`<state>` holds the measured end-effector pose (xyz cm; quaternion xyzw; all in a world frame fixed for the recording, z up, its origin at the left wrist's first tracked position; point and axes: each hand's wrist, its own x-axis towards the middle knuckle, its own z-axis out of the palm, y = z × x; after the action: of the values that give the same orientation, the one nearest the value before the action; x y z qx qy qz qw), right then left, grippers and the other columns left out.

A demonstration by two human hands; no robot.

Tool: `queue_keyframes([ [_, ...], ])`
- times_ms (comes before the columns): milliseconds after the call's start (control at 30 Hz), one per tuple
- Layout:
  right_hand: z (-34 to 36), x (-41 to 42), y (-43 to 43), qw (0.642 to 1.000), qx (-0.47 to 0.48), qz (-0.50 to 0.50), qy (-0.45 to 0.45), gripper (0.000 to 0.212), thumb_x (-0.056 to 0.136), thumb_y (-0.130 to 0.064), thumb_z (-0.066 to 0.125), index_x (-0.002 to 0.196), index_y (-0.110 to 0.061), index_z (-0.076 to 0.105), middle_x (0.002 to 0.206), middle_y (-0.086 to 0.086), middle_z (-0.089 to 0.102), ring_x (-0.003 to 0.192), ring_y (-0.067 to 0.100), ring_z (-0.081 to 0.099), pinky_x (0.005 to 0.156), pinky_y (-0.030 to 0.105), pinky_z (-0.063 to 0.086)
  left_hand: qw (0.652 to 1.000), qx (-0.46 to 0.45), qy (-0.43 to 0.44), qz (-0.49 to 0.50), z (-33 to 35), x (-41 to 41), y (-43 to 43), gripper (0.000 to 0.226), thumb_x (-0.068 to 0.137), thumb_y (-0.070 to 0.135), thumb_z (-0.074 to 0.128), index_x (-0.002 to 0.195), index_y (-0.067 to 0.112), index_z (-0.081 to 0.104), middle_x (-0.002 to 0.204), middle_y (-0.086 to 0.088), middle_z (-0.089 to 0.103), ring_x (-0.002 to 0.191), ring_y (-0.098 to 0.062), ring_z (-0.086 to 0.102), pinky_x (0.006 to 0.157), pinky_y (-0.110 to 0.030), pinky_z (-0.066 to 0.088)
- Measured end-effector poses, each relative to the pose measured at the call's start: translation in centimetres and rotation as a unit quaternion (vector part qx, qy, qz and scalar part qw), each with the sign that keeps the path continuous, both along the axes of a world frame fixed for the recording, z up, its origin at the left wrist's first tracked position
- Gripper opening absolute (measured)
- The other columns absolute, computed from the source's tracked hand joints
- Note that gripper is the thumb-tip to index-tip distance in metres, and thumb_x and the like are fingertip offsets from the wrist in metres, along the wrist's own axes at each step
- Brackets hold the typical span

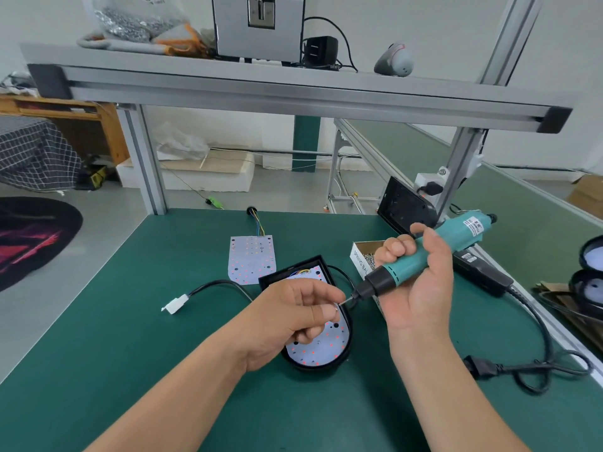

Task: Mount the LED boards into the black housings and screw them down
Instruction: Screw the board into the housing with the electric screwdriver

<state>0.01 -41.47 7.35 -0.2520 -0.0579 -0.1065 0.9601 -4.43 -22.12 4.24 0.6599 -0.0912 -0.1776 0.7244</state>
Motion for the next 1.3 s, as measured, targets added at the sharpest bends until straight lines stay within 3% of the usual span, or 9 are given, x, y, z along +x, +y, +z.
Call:
queue_keyframes([
  [633,-0.31,-0.08,0.60,0.999,-0.045,0.013,-0.012,0.006,0.100,-0.019,0.059,0.100,-0.014,0.060,0.073,-0.001,0.044,0.064,0.015,0.049,0.060,0.026,0.046,0.999,0.024,-0.042,-0.006,0.10,0.08,0.45,0.016,0.087,0.016,0.076,0.099,0.026,0.081,0.091,-0.005,0.072,0.059,-0.012,0.053,0.056,-0.020,0.044],
  [833,-0.18,-0.14,0.46,0.999,-0.034,0.007,-0.009,0.006,0.100,-0.019,0.060,0.101,-0.014,0.058,0.074,-0.001,0.043,0.065,0.015,0.048,0.061,0.026,0.046,0.999,0.025,-0.045,-0.007,-0.08,0.03,0.44,0.020,0.095,0.003,0.074,0.101,0.022,0.080,0.090,-0.005,0.072,0.057,-0.011,0.052,0.055,-0.021,0.044],
  [1300,-0.40,0.01,0.43,1.000,-0.029,0.012,0.003,0.005,0.099,-0.019,0.060,0.101,-0.014,0.058,0.073,-0.001,0.043,0.064,0.014,0.047,0.060,0.026,0.046,0.998,0.031,-0.048,-0.018,0.10,-0.16,0.40,0.017,0.087,0.015,0.076,0.101,0.023,0.079,0.091,-0.006,0.070,0.058,-0.012,0.051,0.056,-0.021,0.043],
])
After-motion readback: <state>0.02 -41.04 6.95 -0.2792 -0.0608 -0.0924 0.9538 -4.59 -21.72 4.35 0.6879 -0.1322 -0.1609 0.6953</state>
